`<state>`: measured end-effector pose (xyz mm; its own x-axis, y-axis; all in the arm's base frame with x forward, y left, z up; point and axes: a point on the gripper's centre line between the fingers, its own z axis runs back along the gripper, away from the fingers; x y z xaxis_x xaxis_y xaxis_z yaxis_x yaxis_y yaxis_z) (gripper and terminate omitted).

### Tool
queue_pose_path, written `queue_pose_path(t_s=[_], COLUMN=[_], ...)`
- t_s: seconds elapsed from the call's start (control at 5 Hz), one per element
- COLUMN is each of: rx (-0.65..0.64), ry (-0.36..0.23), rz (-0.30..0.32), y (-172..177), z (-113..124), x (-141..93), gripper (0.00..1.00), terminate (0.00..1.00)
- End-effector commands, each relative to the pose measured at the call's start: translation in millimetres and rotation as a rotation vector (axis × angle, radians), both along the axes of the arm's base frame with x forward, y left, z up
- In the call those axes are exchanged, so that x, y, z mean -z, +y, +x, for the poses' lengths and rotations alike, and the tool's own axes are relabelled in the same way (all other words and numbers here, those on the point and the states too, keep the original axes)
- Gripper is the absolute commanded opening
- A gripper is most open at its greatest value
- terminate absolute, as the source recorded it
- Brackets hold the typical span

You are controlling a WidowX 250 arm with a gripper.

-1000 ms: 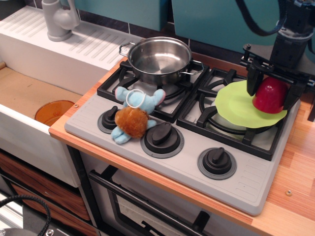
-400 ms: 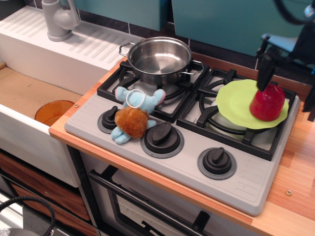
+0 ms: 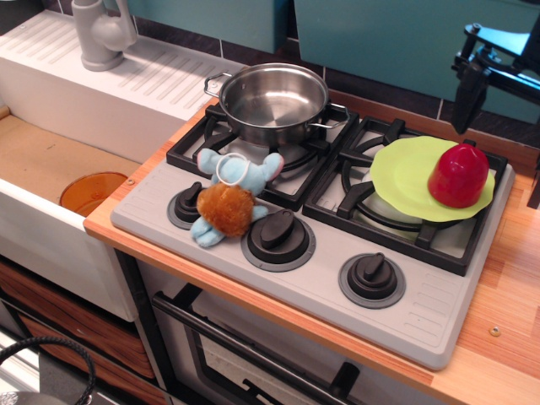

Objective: Put sweetpotato on plate and stuffedelephant in pot or pan on stove

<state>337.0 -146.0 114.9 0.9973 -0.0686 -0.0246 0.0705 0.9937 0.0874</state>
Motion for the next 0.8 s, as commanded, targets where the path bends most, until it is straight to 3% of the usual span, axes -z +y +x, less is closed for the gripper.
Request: queue_pose_path(t_s=[0.0,0.2,0.4,0.6], rx=[0.003,0.003,-0.008,0.004], ry=[-0.091,-0.091,-0.153,-0.200], rz=[-0.041,-0.041,0.043,0.084], y=[-3.9,-3.9,39.7,74.3], z=[7.0,7.0,-2.8,-5.3], x=[-34.6,-34.6,-48.7,-50.7], gripper=[1.00,1.00,1.00,1.00], terminate=[0.00,0.00,0.00,0.00])
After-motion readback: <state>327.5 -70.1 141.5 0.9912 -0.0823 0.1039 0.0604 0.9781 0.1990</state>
